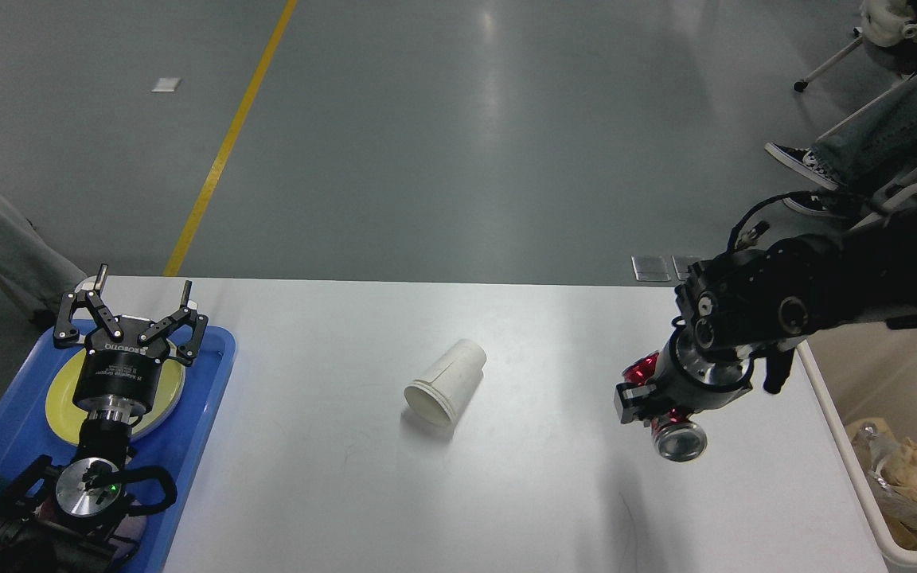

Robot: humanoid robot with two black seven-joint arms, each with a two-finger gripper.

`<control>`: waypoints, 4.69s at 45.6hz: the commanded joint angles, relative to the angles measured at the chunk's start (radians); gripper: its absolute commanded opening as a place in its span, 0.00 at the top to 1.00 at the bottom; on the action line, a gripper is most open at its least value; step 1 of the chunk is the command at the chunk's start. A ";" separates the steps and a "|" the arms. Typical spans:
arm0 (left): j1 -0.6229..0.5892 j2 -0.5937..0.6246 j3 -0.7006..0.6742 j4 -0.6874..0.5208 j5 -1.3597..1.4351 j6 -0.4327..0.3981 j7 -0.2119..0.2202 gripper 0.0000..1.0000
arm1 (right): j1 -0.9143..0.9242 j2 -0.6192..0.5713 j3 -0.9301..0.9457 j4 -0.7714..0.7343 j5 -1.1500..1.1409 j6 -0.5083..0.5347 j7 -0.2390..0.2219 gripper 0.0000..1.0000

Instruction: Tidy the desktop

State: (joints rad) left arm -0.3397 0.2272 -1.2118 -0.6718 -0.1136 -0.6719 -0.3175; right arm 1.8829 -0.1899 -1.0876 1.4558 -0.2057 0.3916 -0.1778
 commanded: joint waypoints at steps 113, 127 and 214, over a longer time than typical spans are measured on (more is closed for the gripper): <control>-0.001 0.000 0.002 0.001 0.000 0.000 0.000 0.04 | -1.354 -0.214 0.241 -1.339 0.118 -0.439 0.172 0.00; -0.001 0.000 0.002 0.001 0.000 0.000 0.000 0.04 | -1.053 -0.391 0.204 -1.062 0.045 -0.312 0.150 0.00; -0.001 0.000 0.002 0.000 0.000 0.000 0.000 0.04 | -0.120 0.142 0.382 -0.319 0.045 0.056 -0.080 0.00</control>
State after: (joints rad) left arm -0.3407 0.2270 -1.2093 -0.6703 -0.1135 -0.6717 -0.3175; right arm 1.9169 -0.1313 -0.7832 1.3015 -0.1760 0.5256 -0.2561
